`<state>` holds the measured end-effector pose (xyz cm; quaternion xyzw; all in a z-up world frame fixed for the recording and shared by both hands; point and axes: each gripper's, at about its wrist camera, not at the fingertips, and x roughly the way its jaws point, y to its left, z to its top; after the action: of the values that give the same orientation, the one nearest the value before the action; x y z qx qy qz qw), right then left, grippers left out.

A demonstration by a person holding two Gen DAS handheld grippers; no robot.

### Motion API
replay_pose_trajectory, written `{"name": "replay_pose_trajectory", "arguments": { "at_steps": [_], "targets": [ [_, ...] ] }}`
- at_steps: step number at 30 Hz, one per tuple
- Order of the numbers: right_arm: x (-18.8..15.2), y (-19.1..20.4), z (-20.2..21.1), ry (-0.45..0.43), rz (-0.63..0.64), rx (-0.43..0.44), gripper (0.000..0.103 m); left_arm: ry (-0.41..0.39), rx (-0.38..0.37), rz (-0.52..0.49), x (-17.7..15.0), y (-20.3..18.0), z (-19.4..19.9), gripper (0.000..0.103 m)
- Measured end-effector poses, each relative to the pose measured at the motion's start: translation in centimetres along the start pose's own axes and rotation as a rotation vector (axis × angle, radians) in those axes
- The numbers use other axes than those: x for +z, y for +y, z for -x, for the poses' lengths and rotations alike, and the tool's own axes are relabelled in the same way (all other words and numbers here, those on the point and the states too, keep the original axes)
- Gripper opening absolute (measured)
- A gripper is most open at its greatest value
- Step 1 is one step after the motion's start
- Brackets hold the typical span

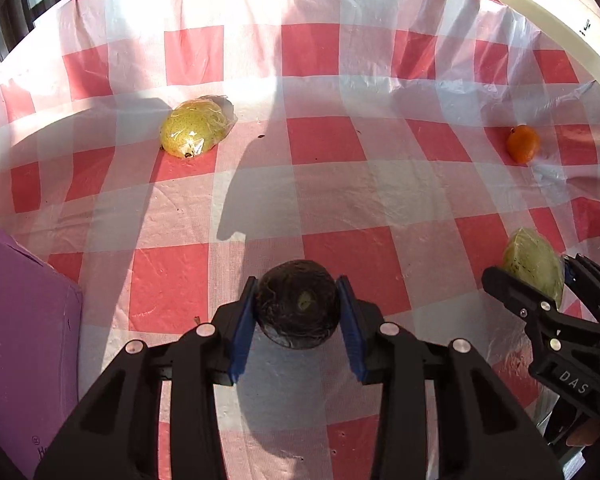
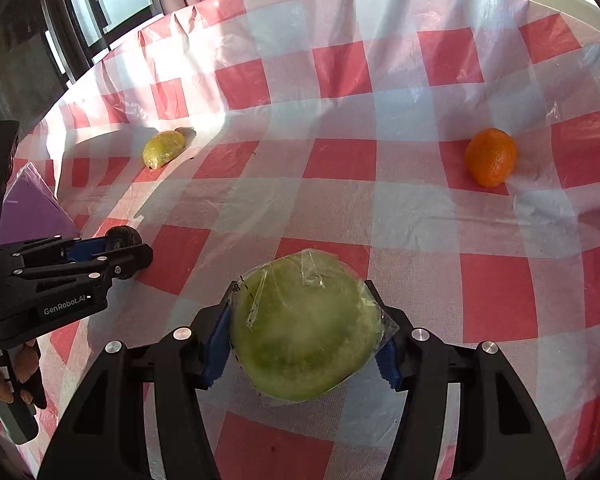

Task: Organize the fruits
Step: 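Grasp the green wrapped pomelo with the right tool while the left tool grasps the dark passion fruit, then carry the green pomelo and passion fruit into the white box and open both tools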

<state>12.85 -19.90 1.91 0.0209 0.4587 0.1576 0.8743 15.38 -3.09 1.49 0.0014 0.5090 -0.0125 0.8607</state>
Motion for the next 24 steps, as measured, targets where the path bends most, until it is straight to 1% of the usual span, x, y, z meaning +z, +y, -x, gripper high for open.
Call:
{"name": "replay_pose_trajectory", "arguments": {
  "at_steps": [5, 8, 12, 17, 20, 24],
  "targets": [
    [-2.0, 0.1, 2.2, 0.024, -0.054, -0.005, 0.058, 0.030, -0.041, -0.013, -3.1, -1.1, 2.6, 0.039],
    [-3.2, 0.7, 3.5, 0.045, -0.060, -0.013, 0.058, 0.050, -0.064, -0.040, -5.1, -1.2, 3.9, 0.039],
    [-4.8, 1.8, 5.1, 0.070, -0.071, -0.032, 0.058, 0.059, -0.098, -0.067, -6.7, -1.1, 5.3, 0.039],
    [-6.9, 3.6, 7.2, 0.094, -0.094, -0.065, 0.058, 0.058, -0.135, -0.094, -8.0, -0.1, 7.4, 0.039],
    [-8.1, 4.9, 8.4, 0.107, -0.115, -0.079, 0.058, 0.057, -0.165, -0.094, -8.5, 0.9, 8.9, 0.039],
    [-9.3, 7.0, 9.8, 0.102, -0.151, -0.087, 0.058, 0.040, -0.203, -0.116, -9.0, 1.7, 11.1, 0.039]
  ]
}}
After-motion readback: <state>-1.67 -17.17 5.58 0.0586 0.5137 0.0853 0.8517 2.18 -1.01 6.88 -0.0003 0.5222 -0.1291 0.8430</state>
